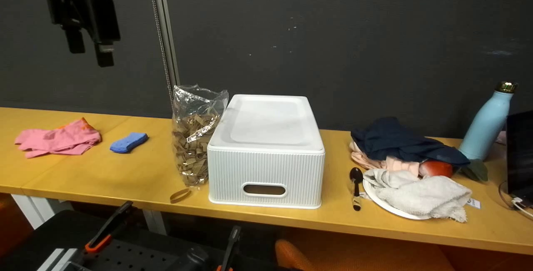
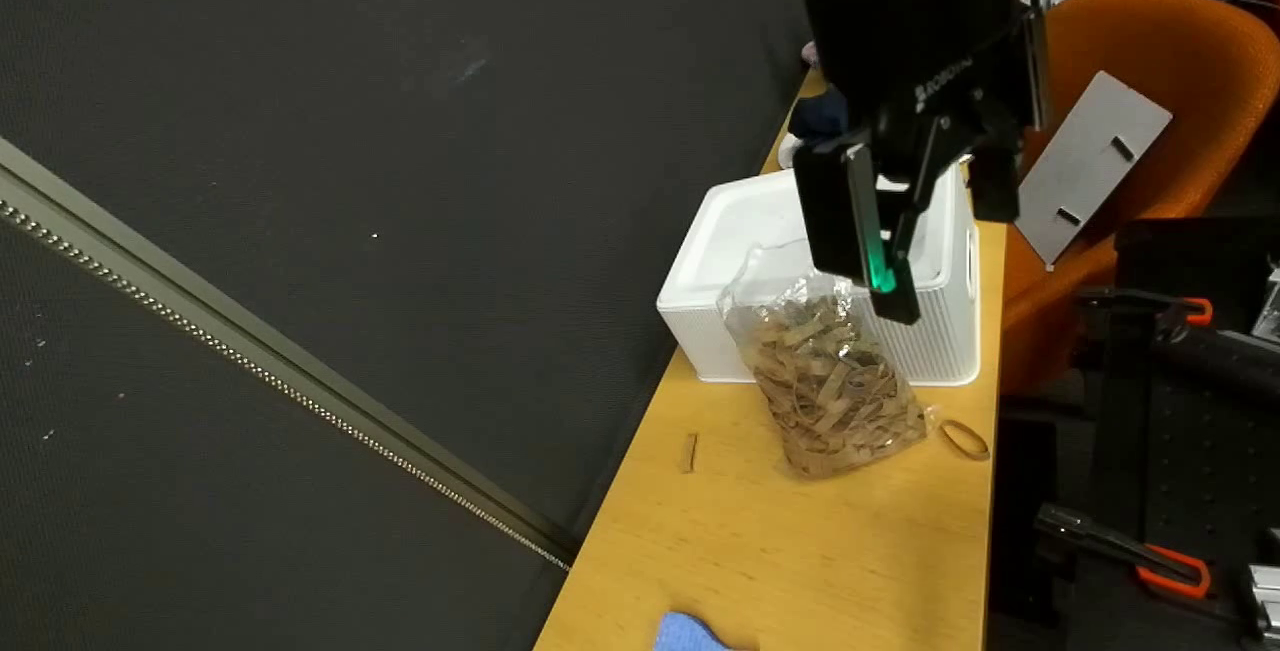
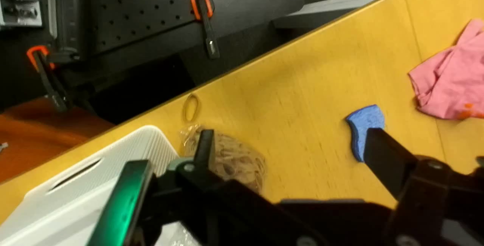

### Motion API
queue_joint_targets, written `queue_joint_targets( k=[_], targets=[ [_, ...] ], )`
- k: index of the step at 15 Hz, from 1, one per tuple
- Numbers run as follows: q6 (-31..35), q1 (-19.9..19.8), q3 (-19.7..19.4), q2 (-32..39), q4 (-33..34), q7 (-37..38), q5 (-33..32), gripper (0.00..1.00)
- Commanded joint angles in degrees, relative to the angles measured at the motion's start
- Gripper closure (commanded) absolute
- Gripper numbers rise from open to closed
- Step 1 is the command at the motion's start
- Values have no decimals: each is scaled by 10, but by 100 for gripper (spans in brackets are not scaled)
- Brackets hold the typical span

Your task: Remove the rubber bands from the plastic bag and then put them on the white basket

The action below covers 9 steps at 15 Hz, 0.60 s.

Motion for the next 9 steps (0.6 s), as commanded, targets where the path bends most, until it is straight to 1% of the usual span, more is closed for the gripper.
queue_joint_targets(
  k=[1,2,5,7,9],
  targets=[
    [54,-23,-30,42,15,-56,-40,0],
    [70,-37,-39,77,44,-66,-57,0],
    [132,-50,-53,114,66,-77,-84,0],
    [162,-54,-63,140,87,-77,-90,0],
    [188,-51,-69,173,107,-82,-83,0]
  ],
)
